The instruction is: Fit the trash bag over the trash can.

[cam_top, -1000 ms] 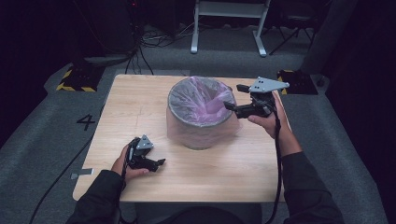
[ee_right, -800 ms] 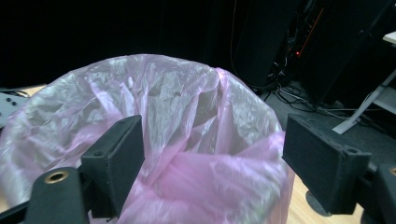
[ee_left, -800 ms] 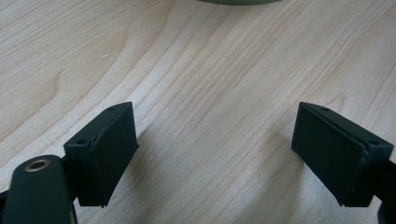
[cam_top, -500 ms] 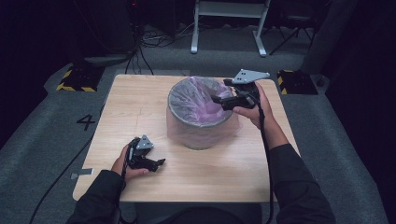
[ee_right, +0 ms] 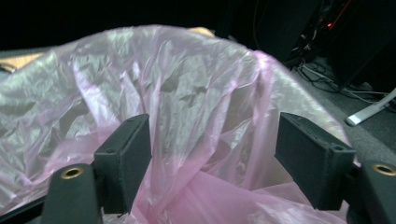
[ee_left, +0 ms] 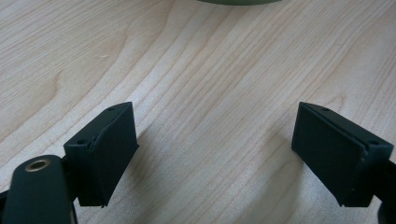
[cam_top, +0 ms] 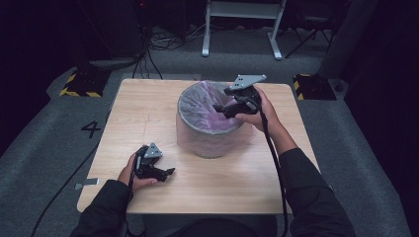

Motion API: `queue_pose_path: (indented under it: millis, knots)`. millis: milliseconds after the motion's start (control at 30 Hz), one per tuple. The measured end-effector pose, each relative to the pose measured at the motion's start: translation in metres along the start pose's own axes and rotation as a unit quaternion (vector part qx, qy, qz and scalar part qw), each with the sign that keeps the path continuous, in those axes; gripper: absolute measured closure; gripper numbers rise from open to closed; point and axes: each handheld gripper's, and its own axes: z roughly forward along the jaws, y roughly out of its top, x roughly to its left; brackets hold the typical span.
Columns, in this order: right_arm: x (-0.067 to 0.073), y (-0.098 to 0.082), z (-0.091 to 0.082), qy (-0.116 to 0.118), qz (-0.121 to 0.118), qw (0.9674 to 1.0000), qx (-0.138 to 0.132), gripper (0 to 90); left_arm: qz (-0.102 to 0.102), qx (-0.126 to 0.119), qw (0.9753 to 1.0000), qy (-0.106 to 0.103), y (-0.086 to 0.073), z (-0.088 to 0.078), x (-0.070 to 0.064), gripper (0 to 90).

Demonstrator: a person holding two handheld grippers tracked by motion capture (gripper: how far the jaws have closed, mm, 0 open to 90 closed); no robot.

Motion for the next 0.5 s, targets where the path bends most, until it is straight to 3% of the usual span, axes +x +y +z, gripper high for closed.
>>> queue_pose_path:
  millis: [167, 367, 500]
  knots:
    - [0.001, 0.0, 0.007, 0.023, -0.026, 0.9992, 0.02, 38.5, 0.0, 0.0, 1.0, 0.0, 0.0, 0.0, 0.0, 14.0]
    - [0.002, 0.0, 0.014, 0.039, -0.045, 0.9963, 0.062, 36.2, 0.0, 0.0, 1.0, 0.0, 0.0, 0.0, 0.0, 14.0]
    - [0.001, 0.0, 0.02, 0.049, -0.054, 0.9914, 0.109, 33.1, 0.001, 0.0, 1.0, 0.0, 0.0, 0.0, 0.0, 14.0]
